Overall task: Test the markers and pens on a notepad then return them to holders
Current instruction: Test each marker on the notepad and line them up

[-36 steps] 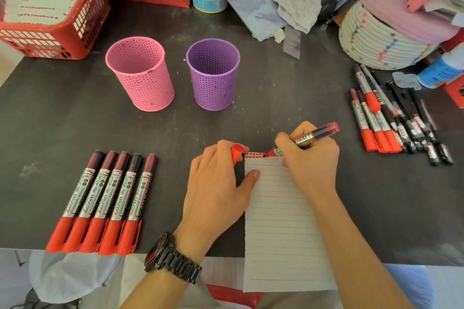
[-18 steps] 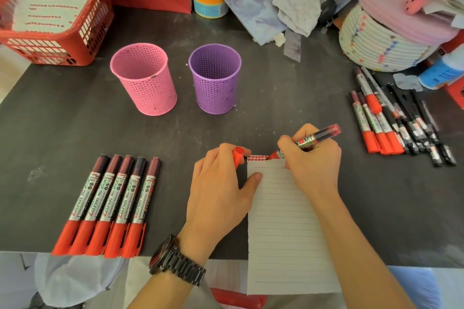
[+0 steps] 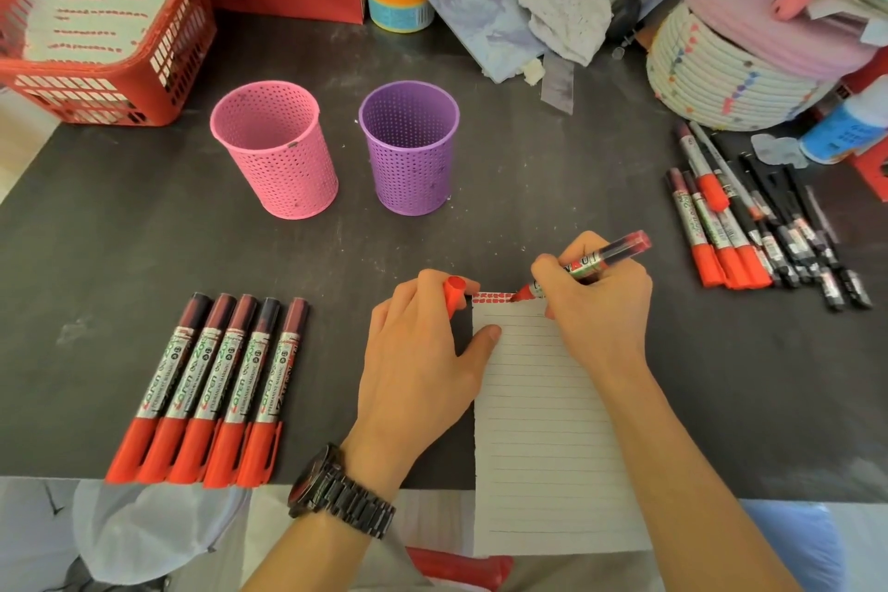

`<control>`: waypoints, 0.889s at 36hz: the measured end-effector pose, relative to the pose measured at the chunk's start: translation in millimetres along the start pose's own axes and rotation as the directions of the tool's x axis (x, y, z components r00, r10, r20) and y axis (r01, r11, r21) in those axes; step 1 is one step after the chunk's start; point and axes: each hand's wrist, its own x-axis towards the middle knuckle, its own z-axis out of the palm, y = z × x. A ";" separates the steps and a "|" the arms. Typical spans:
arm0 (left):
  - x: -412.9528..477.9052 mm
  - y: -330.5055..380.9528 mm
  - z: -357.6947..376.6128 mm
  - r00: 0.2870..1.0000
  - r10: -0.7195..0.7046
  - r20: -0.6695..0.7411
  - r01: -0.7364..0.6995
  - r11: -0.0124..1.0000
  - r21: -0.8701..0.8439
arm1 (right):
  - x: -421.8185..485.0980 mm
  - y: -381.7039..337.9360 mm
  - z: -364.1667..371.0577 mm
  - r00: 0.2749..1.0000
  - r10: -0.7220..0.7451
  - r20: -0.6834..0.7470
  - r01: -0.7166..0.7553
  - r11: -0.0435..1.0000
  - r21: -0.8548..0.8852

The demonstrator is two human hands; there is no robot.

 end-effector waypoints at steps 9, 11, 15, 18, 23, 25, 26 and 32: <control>0.5 0.2 -0.7 1.000 0.003 -0.002 -0.003 1.000 -0.001 | -0.4 1.6 -0.6 1.000 0.001 -0.013 -0.001 1.000 0.018; 0.4 0.7 -1.4 1.000 0.007 0.001 -0.007 1.000 -0.002 | 1.0 1.6 -3.2 0.999 0.026 -0.023 -0.024 0.996 0.084; -0.3 2.3 -4.3 1.000 0.009 0.025 -0.009 1.000 -0.013 | 4.6 -2.1 -9.2 0.993 0.109 -0.053 -0.089 0.953 0.291; -0.3 4.2 -6.7 0.998 -0.005 0.065 0.006 1.000 -0.016 | 4.2 -7.1 -12.4 0.991 0.125 -0.040 -0.100 0.917 0.386; 0.3 8.6 -13.4 0.991 -0.038 0.125 0.041 0.999 -0.023 | 1.2 -18.6 -24.0 0.989 0.117 0.087 -0.144 0.864 0.482; -0.8 10.4 -16.1 0.991 -0.048 0.123 0.052 0.998 -0.034 | -3.0 -21.7 -30.5 0.973 0.143 0.182 -0.225 0.774 0.591; -1.9 10.7 -17.0 0.991 -0.054 0.118 0.061 0.997 -0.049 | -6.1 -22.4 -34.4 0.963 0.149 0.225 -0.260 0.739 0.622; -11.5 8.7 -21.9 0.998 -0.061 -0.003 0.059 0.967 -0.248 | -30.6 -17.5 -51.2 0.949 0.126 0.291 -0.295 0.688 0.664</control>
